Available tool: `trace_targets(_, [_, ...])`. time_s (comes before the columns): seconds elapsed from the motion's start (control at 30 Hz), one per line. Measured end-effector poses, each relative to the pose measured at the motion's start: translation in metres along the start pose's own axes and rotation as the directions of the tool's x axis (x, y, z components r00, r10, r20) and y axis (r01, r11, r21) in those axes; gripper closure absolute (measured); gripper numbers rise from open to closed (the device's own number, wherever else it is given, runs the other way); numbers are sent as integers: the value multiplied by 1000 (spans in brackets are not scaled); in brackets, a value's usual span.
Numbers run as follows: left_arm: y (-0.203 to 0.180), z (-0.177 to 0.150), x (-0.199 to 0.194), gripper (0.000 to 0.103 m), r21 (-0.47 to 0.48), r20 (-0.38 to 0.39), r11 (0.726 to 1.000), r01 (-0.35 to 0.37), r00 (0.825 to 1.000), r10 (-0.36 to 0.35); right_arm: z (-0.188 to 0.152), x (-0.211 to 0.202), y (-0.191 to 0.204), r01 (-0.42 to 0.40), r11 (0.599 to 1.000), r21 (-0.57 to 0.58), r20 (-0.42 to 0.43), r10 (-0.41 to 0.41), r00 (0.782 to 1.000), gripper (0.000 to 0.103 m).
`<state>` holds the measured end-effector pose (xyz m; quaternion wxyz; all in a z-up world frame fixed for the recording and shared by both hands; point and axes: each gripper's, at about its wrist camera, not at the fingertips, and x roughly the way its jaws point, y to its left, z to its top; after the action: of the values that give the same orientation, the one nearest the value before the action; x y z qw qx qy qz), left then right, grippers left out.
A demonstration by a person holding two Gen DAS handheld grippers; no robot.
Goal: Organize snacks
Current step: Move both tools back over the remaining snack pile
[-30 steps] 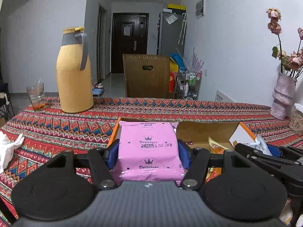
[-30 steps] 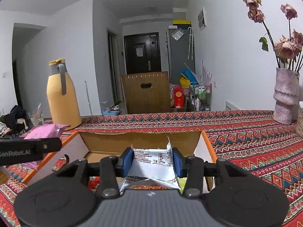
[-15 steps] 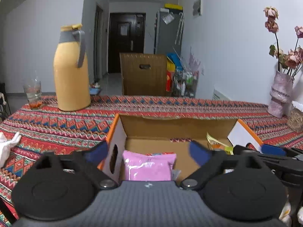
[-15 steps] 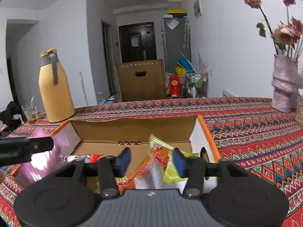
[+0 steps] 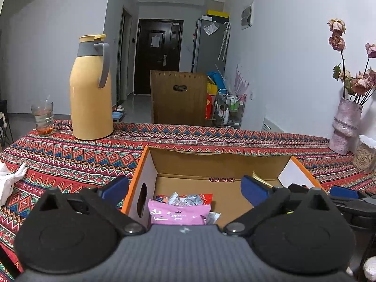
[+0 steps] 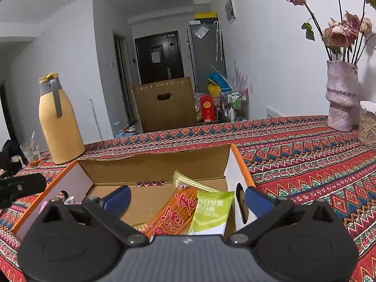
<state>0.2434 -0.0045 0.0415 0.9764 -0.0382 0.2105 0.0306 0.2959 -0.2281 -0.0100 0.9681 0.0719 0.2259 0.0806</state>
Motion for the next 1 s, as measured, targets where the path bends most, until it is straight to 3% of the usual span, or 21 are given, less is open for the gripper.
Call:
trace_targets(0.5, [5, 2, -50, 0, 6, 36, 1000, 10, 999, -10, 3, -55, 9, 23, 999, -40, 61, -20, 998, 0])
trace_targets(1.0, [27, -36, -102, 0, 3, 26, 1000, 15, 1000, -15, -50, -114, 32, -15, 993, -116, -14, 14, 1000, 0])
